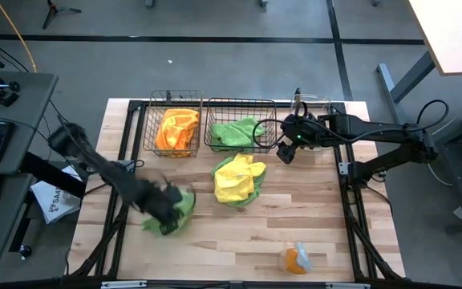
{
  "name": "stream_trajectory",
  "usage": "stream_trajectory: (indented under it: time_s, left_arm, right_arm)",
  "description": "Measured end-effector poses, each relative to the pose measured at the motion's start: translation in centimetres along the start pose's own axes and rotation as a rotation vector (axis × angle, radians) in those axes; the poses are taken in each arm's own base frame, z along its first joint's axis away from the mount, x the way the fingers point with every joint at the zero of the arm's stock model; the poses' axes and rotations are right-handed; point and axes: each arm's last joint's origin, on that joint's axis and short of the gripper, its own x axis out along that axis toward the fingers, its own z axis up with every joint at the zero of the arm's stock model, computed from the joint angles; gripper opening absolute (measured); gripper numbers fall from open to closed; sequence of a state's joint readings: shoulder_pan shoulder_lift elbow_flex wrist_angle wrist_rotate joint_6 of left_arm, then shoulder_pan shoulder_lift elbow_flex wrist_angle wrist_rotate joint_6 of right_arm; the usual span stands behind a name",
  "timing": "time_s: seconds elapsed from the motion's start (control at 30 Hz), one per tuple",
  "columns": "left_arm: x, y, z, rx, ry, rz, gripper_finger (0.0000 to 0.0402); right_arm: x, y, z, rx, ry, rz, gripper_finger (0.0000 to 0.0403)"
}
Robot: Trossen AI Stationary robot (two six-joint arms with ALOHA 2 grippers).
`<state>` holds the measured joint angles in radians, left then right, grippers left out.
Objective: Sort microfiber towel by color & place in baskets
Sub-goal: Put the bottom green microfiber towel into the black wire basket
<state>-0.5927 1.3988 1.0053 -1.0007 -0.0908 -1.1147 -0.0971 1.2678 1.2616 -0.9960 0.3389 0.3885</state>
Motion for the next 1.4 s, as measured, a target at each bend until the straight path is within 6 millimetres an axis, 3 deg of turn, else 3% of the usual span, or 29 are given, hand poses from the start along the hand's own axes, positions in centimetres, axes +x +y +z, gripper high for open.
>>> stream_trajectory:
  time_s: [0.13, 0.27, 0.33, 0.43, 0.53, 0.67, 0.83, 0.93, 1.03, 1.17, 1.4]
  left_arm:
    - [-8.7, 2.5, 3.4, 0.133, -0.381, -0.201, 0.0005]
    - [-16.1, 5.2, 6.6, 0.192, -0.864, -0.049, 0.0002]
    - [-18.3, 6.3, 8.4, 0.248, -1.009, 0.090, 0.0001]
    - [-19.5, 7.6, 11.7, 0.303, -1.147, 0.220, 0.0001]
    - [-19.0, 9.1, 15.3, 0.353, -1.201, 0.228, 0.0001]
    - [-16.3, 11.5, 20.4, 0.307, -1.195, 0.179, 0.0001]
    - [-9.7, 13.7, 25.5, 0.229, -1.012, 0.163, 0.0000]
    - [-5.5, 14.1, 27.3, 0.181, -0.895, 0.158, 0.0001]
    - [-2.7, 14.2, 28.5, 0.116, -0.850, 0.152, 0.0008]
    - [-1.5, 14.2, 28.8, 0.060, -0.806, 0.128, 0.0035]
    - [-3.7, 13.9, 29.0, 0.098, -0.765, 0.080, 0.0125]
  right_arm:
    - [0.0, 0.1, 0.2, -0.009, -0.016, 0.007, 0.0307]
    - [0.0, 0.2, 0.3, 0.004, -0.035, 0.015, 0.0307]
    - [-0.3, 0.4, 0.4, 0.008, -0.056, 0.030, 0.0307]
    - [-1.5, 0.7, 0.5, 0.014, -0.132, 0.072, 0.0307]
    - [-3.4, 0.7, 0.5, 0.046, -0.236, 0.095, 0.0307]
    - [-6.0, -0.1, -0.1, 0.106, -0.354, 0.082, 0.0307]
    - [-8.2, -1.2, -0.9, 0.161, -0.438, 0.044, 0.0307]
    - [-8.5, -1.7, -1.0, 0.188, -0.461, -0.005, 0.0307]
    - [-8.4, -1.7, -1.1, 0.187, -0.458, -0.038, 0.0307]
    - [-7.7, -1.3, -0.9, 0.183, -0.437, -0.053, 0.0307]
    - [-6.5, -1.0, -0.9, 0.172, -0.370, -0.095, 0.0307]
